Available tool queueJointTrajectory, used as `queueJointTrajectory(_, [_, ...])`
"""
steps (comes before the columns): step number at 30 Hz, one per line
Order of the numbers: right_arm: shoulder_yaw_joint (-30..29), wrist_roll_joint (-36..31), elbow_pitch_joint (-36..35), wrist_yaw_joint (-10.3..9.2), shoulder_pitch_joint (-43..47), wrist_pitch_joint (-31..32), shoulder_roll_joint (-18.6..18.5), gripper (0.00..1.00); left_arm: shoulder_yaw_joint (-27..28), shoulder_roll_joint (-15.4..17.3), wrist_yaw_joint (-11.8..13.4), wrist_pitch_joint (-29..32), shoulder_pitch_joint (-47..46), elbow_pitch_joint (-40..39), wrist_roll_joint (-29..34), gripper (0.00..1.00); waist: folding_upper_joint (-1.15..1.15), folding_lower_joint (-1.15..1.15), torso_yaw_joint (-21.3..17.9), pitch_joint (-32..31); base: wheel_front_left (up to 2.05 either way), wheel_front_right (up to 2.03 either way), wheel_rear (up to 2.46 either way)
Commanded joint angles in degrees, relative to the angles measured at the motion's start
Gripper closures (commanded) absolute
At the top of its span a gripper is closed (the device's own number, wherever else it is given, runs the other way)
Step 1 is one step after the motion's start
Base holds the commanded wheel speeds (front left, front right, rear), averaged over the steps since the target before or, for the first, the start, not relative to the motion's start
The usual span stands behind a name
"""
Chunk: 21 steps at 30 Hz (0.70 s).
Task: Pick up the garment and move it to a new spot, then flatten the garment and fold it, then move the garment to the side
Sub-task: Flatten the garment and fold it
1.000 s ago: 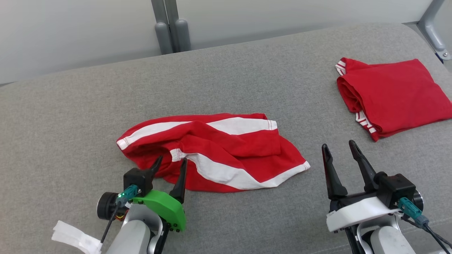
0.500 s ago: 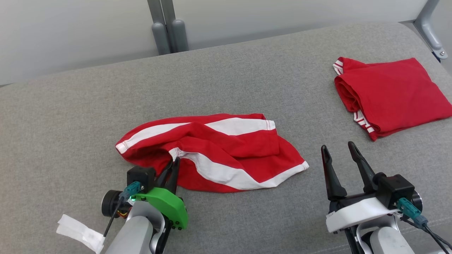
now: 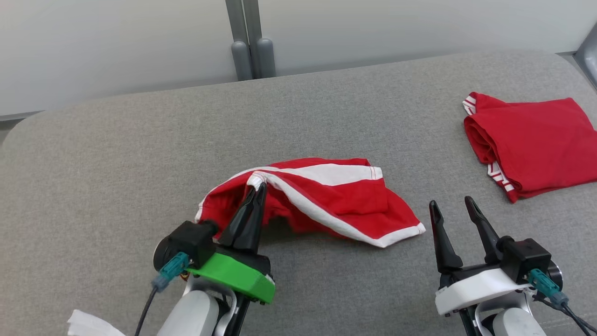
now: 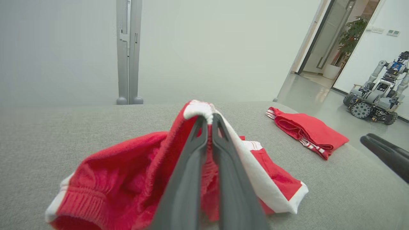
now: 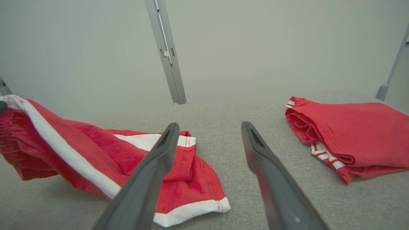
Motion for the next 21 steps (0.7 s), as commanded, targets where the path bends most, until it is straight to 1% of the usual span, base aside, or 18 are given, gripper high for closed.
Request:
queueJointTrajectory(1, [-0.3, 0.0, -0.1, -0.02, 0.6, -0.2, -0.1, 0.0, 0.3, 0.8, 0.7, 0.4, 1.3, -3.1, -0.3, 1.0, 0.0, 0.0, 0.7, -0.4, 0.0, 0.0, 0.0])
queueJointTrajectory(4, [-0.4, 0.0, 0.0, -0.02, 0.7, -0.2, 0.0, 0.0, 1.4, 2.1, 2.6, 3.2, 4.1, -11.1, -1.1, 1.0, 0.0, 0.0, 1.1, -0.5, 0.0, 0.0, 0.0])
queueJointTrajectory(6, [-0.3, 0.2, -0.1, -0.02, 0.5, -0.2, 0.0, 0.0, 2.6, 3.3, 4.1, 5.0, 5.5, -14.5, -1.7, 1.0, 0.0, 0.0, 1.2, -0.4, 0.0, 0.0, 0.0])
queueJointTrajectory(8, [0.0, 0.3, -0.1, -0.02, 0.3, -0.2, 0.0, 0.0, 4.0, 4.4, 5.4, 6.5, 7.1, -15.7, -2.5, 1.0, 0.0, 0.0, 1.1, -0.2, 0.0, 0.0, 0.0])
queueJointTrajectory(10, [0.1, 0.4, 0.0, -0.02, -0.1, -0.2, -0.1, 0.0, 5.6, 4.9, 6.5, 7.6, 8.7, -15.1, -3.7, 1.0, 0.0, 0.0, 1.0, 0.1, 0.0, 0.0, 0.0])
queueJointTrajectory(13, [0.2, 0.4, 0.3, -0.02, -0.5, -0.2, -0.1, 0.0, 7.5, 6.2, 7.6, 7.7, 10.4, -12.2, -4.6, 1.0, 0.0, 0.0, 0.7, 0.6, 0.0, 0.0, 0.0])
queueJointTrajectory(21, [-0.8, -1.4, 1.5, -0.02, -0.6, -0.2, -0.1, 0.0, 10.8, 6.8, 8.1, 5.0, 12.3, -3.4, -7.2, 1.0, 0.0, 0.0, 0.8, 1.9, 0.0, 0.0, 0.0])
